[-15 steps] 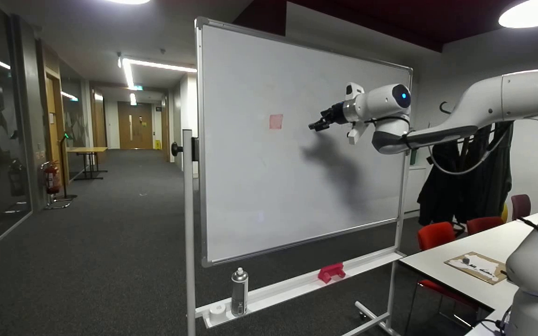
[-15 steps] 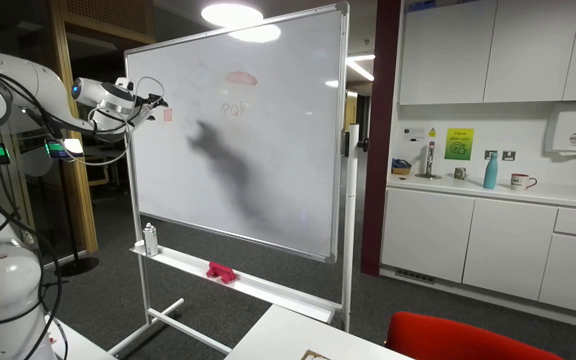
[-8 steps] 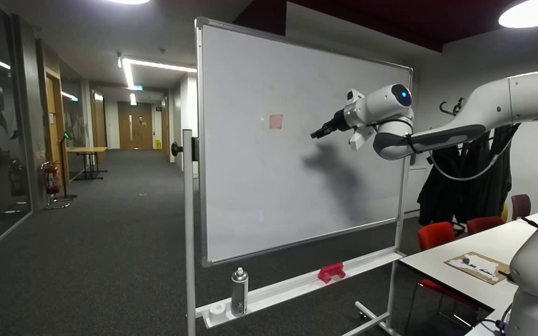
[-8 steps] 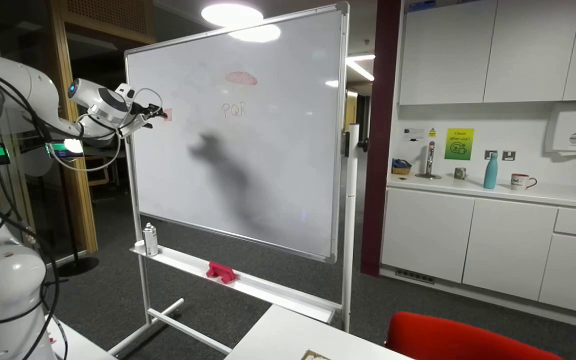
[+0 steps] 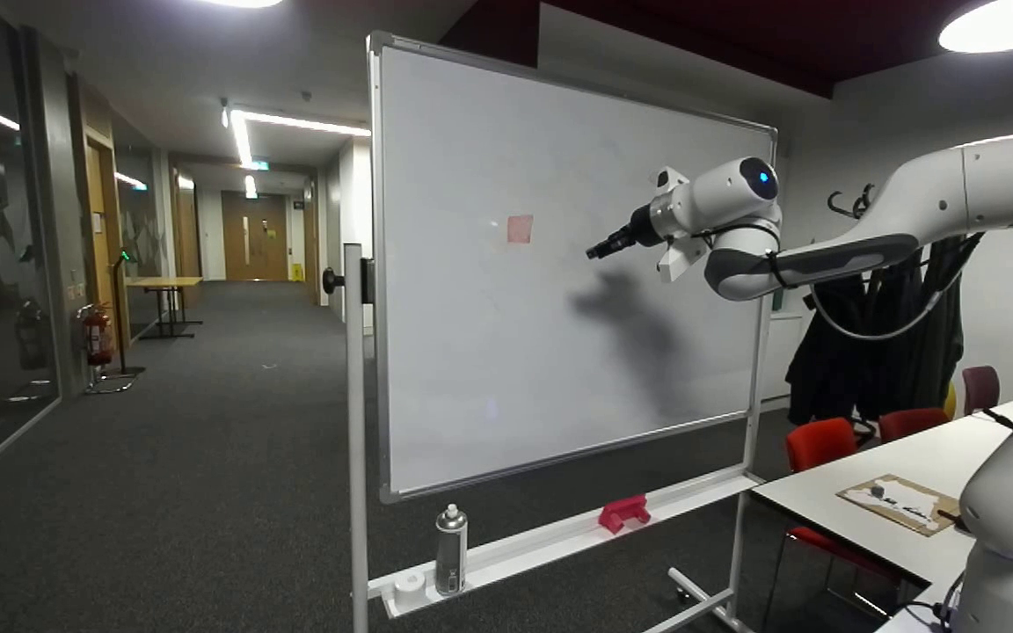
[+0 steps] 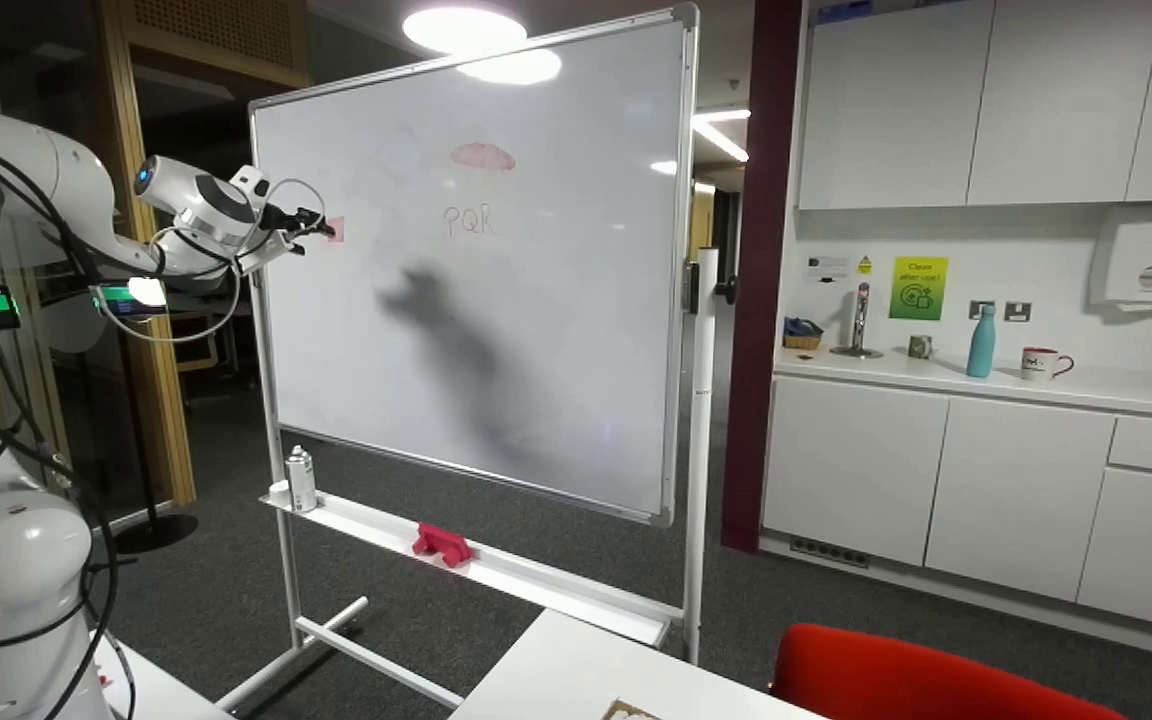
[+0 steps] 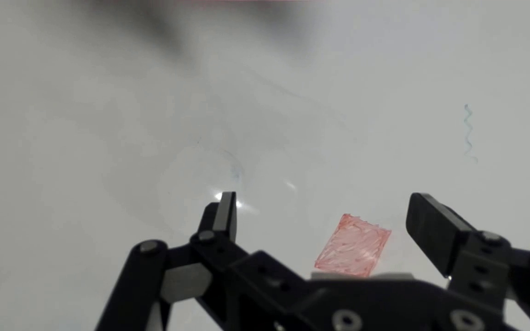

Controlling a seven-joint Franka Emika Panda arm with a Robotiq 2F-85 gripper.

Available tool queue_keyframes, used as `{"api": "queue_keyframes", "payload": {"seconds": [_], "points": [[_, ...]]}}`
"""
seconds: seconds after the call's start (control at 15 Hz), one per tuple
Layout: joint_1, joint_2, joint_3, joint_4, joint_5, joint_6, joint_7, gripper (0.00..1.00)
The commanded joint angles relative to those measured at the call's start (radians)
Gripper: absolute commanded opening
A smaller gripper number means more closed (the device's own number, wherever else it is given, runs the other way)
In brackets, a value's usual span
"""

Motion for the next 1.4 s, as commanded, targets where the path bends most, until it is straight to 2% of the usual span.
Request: {"api": "queue_keyframes", "payload": {"seconds": [0.0, 0.2, 0.33, 0.6, 0.93, 1.33], "points": [[-0.057, -0.024, 0.040, -0.005, -0.012, -0.047, 0.179, 1.00], [-0.054, -0.044, 0.052, -0.029, 0.028, -0.157, 0.297, 1.00], [-0.027, -0.050, 0.050, -0.042, 0.078, -0.255, 0.339, 1.00], [0.055, -0.042, 0.024, -0.047, 0.263, -0.444, 0.287, 1.00], [0.110, -0.022, 0.009, -0.022, 0.484, -0.658, 0.212, 1.00], [0.147, -0.037, -0.020, -0.029, 0.614, -0.838, 0.048, 1.00]]}}
